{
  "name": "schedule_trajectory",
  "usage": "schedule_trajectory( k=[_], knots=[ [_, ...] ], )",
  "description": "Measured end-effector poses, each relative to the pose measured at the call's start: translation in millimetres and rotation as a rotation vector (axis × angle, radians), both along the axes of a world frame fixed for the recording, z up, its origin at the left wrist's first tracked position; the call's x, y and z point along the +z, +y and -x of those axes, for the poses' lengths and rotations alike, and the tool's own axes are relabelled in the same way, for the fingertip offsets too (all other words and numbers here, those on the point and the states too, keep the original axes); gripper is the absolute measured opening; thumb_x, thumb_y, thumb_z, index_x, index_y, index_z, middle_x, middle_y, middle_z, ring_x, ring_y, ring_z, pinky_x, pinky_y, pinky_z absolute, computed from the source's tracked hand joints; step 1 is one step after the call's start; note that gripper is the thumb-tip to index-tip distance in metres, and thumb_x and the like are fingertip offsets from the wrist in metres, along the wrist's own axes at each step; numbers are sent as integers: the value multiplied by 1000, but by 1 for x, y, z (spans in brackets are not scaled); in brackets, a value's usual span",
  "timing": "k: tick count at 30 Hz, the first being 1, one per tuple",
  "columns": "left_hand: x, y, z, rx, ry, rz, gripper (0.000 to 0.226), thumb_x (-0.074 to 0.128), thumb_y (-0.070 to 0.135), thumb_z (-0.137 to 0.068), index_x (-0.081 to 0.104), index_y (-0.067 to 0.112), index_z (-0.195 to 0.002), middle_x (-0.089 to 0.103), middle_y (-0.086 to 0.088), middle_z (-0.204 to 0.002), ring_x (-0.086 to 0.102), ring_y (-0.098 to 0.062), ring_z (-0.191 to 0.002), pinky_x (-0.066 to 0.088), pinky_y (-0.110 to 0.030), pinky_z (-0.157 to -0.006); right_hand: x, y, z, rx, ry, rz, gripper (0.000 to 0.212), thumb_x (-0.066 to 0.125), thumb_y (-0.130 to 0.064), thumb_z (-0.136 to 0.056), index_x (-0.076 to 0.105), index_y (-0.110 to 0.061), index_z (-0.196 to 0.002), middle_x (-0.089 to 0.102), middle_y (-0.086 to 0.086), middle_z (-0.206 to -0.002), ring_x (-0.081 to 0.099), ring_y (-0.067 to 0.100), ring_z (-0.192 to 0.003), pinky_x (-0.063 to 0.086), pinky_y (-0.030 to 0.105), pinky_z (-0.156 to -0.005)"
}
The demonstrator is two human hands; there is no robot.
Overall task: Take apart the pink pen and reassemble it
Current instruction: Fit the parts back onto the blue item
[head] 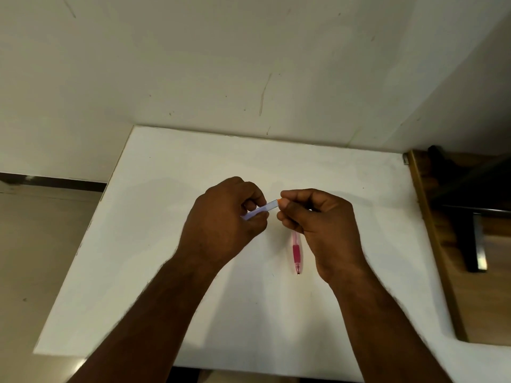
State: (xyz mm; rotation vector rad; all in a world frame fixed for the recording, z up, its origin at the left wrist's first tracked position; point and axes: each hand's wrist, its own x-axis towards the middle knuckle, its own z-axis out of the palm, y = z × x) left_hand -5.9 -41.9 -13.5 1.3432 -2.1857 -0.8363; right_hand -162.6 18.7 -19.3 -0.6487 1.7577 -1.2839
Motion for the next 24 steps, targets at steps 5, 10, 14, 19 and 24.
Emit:
schedule_trajectory(
  k=[5,10,14,19,24],
  knots=[
    [-2,-1,-3,-42,-56,24,7,78,26,-80,74,23,-85,66,5,-82,63,-15,-74,53,-35,-68,-3,2,1,144,256,-13,16,75,-14,-88,78,-30,-89,79,-8,-79,75,7,-70,61,23,-76],
    [-13,0,-1,28,-124,-101,8,78,36,-79,72,30,-83,66,12,-78,60,-7,-70,41,-22,-59,-9,3,2,225,435,-70,26,67,-12,-94,77,-27,-112,79,-5,-96,74,10,-85,60,37,-90],
    [-26,4,4,90,-210,-197,14,78,40,-78,73,29,-85,69,11,-79,63,-8,-73,40,-19,-58,-12,6,7,167,740,-203,31,70,-22,-91,71,-28,-121,77,-6,-109,71,14,-97,52,27,-88],
    [-33,4,9,92,-244,-228,22,80,47,-78,71,30,-88,65,14,-78,62,-8,-74,37,-17,-58,-20,7,2,275,888,-382,35,71,-34,-88,67,-20,-120,74,0,-106,69,22,-97,48,29,-81],
    [-31,0,5,109,-218,-235,33,82,51,-75,71,28,-96,69,11,-85,62,-8,-75,37,-15,-59,-17,1,8,17,311,-173,11,70,-18,-87,74,-19,-97,76,-4,-94,70,15,-83,58,34,-83]
  ],
)
